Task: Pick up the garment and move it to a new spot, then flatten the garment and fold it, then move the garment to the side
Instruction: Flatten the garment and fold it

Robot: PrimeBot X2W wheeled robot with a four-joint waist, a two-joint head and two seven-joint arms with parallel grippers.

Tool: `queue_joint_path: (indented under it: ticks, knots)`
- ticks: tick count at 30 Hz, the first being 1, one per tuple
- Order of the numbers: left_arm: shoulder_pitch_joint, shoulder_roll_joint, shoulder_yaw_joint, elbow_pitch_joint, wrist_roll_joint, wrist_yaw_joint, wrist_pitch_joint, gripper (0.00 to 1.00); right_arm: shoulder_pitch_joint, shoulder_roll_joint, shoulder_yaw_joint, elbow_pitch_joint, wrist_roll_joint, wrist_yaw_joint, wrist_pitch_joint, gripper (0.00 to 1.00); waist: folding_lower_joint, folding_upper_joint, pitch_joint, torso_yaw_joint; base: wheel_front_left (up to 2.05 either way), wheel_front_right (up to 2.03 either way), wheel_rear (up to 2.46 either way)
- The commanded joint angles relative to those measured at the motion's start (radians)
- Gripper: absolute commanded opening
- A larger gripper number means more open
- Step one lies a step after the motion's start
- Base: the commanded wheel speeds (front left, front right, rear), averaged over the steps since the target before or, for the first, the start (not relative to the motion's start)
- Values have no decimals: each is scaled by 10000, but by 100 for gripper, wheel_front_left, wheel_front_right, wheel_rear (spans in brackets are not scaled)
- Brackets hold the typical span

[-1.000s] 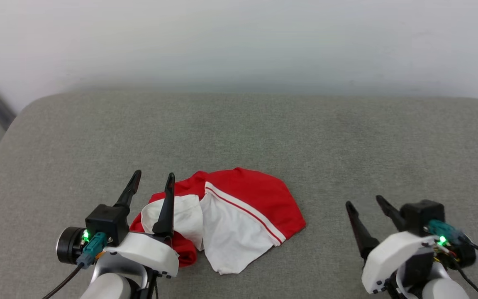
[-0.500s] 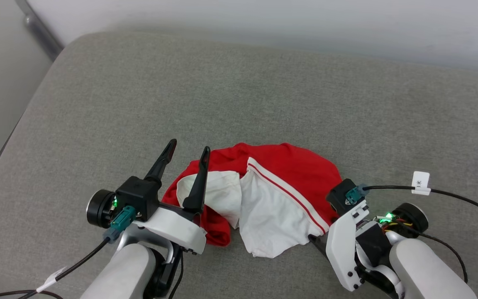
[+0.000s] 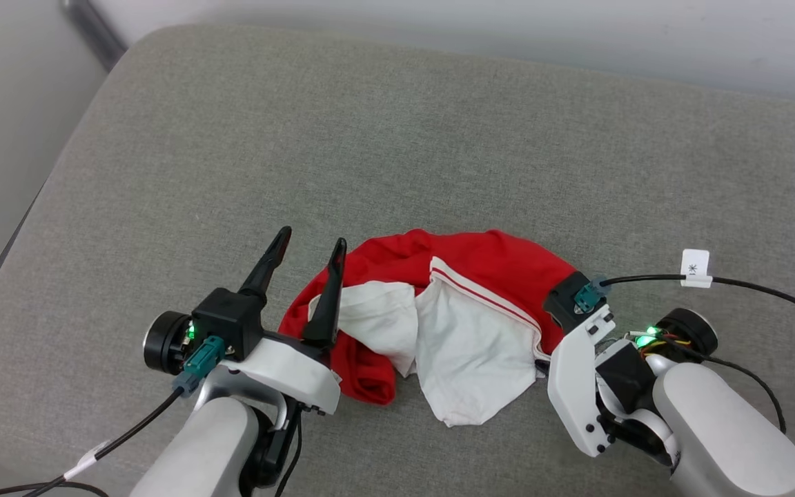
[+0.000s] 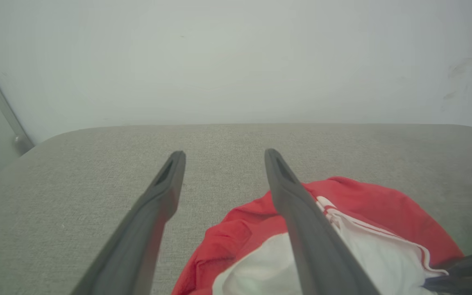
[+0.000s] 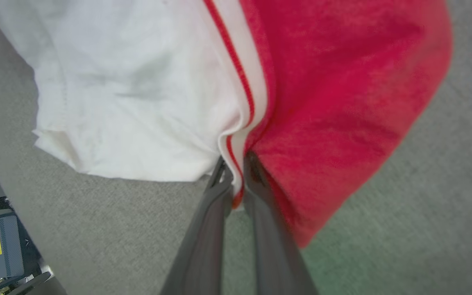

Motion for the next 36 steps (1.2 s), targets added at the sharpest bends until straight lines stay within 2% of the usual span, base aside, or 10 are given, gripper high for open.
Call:
queue_joint_path:
  ticks: [1,5,9,16,21,22,23,24,28,36]
  knots:
    - [91,48,32,34,-20,52,-74,100,95,-22,-12,100,-105,-7,-150,0,0,0,-159,-147,0,0,0]
    - [258,116,91,65,-67,89,-73,100,-42,19,-708,-485,-278,-8,-718,0,0,0,-467,-496,0,0,0]
    - [416,234,114,16,-65,132,-29,100,349,49,-1846,-1037,-574,-7,-913,0,0,0,-734,-935,0,0,0]
    - [574,416,107,-207,-97,241,146,100,1604,321,-4893,-1632,-1133,-8,-621,0,0,0,-866,-1602,0,0,0]
    - [579,536,106,-349,-96,292,252,100,2524,750,-6509,-1083,-1456,-7,-520,0,0,0,-765,-1881,0,0,0]
    - [588,568,116,-362,-103,306,274,100,2624,875,-6652,-940,-1445,-5,-592,15,0,0,-747,-1934,0,0,0]
    - [601,597,126,-370,-115,322,288,100,2715,954,-6732,-777,-1481,-7,-710,36,0,0,-733,-1976,0,0,0]
    - [607,611,122,-372,-126,322,320,100,2776,1029,-6823,-658,-1517,-7,-906,100,0,0,-722,-2009,0,0,0]
    - [665,692,169,-398,-177,373,340,100,2819,1403,-6831,-434,-1458,-7,-2021,100,0,0,-748,-2131,0,0,0]
    - [1097,760,287,-363,-366,600,351,100,3128,1675,-6845,-1120,-1762,-7,-5222,100,0,0,-1302,-2247,0,0,0]
